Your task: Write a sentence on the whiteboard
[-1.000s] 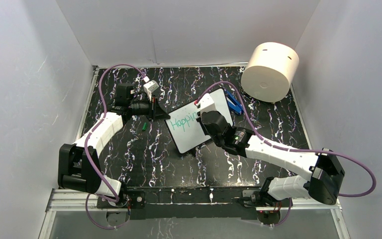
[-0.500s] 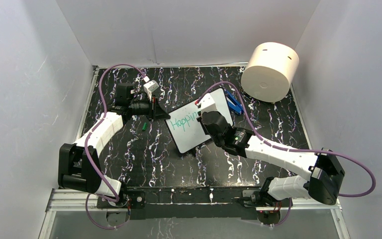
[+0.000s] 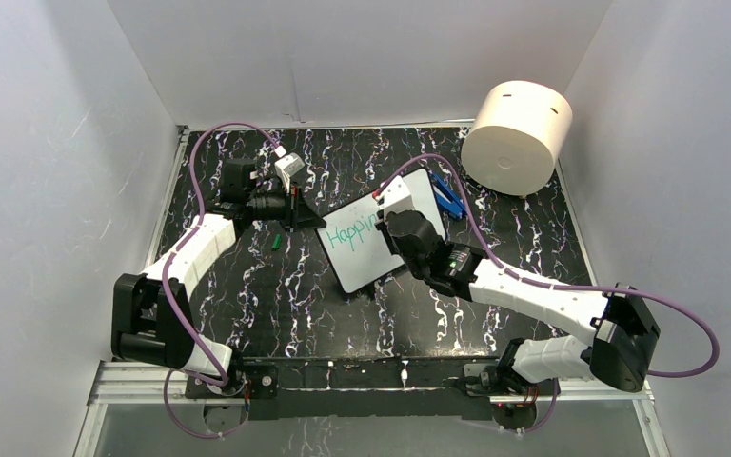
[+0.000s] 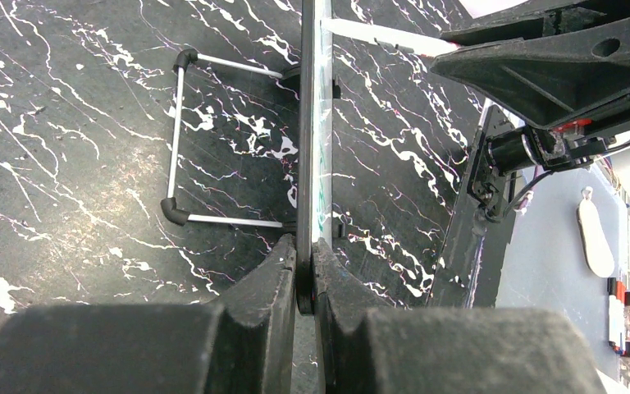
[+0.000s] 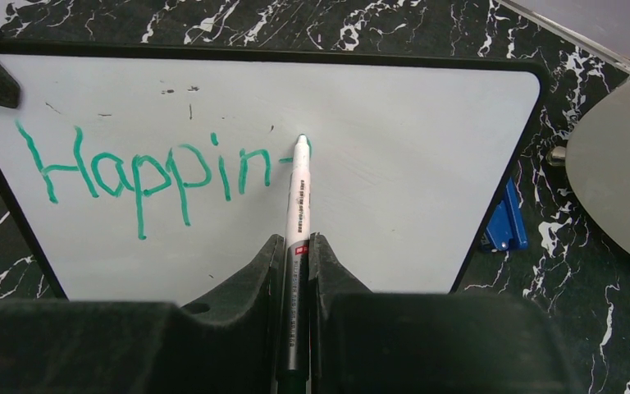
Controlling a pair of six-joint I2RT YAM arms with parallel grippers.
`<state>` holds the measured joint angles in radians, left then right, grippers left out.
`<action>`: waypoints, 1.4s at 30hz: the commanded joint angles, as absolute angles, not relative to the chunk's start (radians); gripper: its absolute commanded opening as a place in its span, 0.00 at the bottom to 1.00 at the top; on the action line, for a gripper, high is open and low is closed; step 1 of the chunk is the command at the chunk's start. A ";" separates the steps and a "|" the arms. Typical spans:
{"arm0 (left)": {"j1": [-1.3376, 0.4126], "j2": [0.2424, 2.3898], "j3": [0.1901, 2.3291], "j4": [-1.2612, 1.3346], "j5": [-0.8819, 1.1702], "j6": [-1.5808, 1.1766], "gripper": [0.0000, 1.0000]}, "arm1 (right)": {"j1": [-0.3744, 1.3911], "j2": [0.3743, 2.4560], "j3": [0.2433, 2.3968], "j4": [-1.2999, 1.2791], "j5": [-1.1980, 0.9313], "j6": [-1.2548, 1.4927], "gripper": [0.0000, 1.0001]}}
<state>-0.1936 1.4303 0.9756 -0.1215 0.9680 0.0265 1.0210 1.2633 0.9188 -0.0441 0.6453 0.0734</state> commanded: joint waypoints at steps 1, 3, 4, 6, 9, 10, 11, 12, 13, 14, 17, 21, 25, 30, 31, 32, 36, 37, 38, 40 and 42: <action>-0.204 1.465 0.968 -0.186 0.881 0.083 0.00 | 1.016 1.261 0.930 0.019 0.609 0.062 0.00; -0.204 1.464 0.968 -0.186 0.882 0.083 0.00 | 1.016 1.264 0.940 0.002 0.594 0.063 0.00; -0.204 1.466 0.968 -0.186 0.881 0.083 0.00 | 1.016 1.267 0.943 -0.011 0.588 0.066 0.00; -0.204 1.465 0.968 -0.186 0.881 0.083 0.00 | 1.016 1.272 0.950 -0.042 0.579 0.075 0.00; -0.204 1.466 0.969 -0.188 0.881 0.083 0.00 | 1.016 1.272 0.956 -0.076 0.565 0.086 0.00; -0.204 1.466 0.969 -0.189 0.881 0.083 0.00 | 1.017 1.272 0.956 -0.086 0.562 0.089 0.00; -0.204 1.465 0.969 -0.188 0.880 0.083 0.00 | 1.017 1.270 0.957 -0.095 0.560 0.093 0.00; -0.204 1.465 0.969 -0.187 0.879 0.083 0.00 | 1.017 1.268 0.956 -0.103 0.556 0.095 0.00; -0.204 1.466 0.970 -0.188 0.880 0.083 0.00 | 1.016 1.266 0.953 -0.108 0.552 0.098 0.00; -0.204 1.465 0.970 -0.188 0.879 0.083 0.00 | 1.016 1.266 0.954 -0.115 0.548 0.101 0.00; -0.204 1.466 0.970 -0.188 0.879 0.083 0.00 | 1.016 1.267 0.952 -0.132 0.543 0.107 0.00; -0.204 1.468 0.971 -0.187 0.880 0.083 0.00 | 1.016 1.268 0.949 -0.147 0.544 0.109 0.00; -0.204 1.466 0.970 -0.189 0.880 0.084 0.00 | 1.016 1.267 0.944 -0.155 0.582 0.109 0.00; -0.204 1.466 0.971 -0.191 0.879 0.086 0.00 | 1.016 1.263 0.940 -0.150 0.632 0.099 0.00; -0.204 1.466 0.971 -0.191 0.880 0.087 0.00 | 1.016 1.266 0.940 -0.149 0.638 0.099 0.00; -0.204 1.466 0.971 -0.191 0.880 0.086 0.00 | 1.016 1.264 0.940 -0.148 0.641 0.098 0.00; -0.204 1.466 0.971 -0.191 0.880 0.086 0.00 | 1.016 1.260 0.932 -0.123 0.649 0.095 0.00; -0.204 1.467 0.970 -0.192 0.880 0.087 0.00 | 1.017 1.258 0.930 -0.114 0.649 0.093 0.00; -0.204 1.467 0.970 -0.191 0.880 0.086 0.00 | 1.016 1.257 0.929 -0.107 0.649 0.092 0.00; -0.204 1.466 0.971 -0.191 0.880 0.086 0.00 | 1.017 1.250 0.926 -0.090 0.653 0.088 0.00; -0.204 1.466 0.971 -0.191 0.880 0.086 0.00 | 1.016 1.237 0.920 -0.076 0.659 0.085 0.00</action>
<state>-0.1940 1.4326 0.9779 -0.1287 0.9691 0.0269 1.0210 1.2629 0.9199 -0.1543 0.6250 0.0963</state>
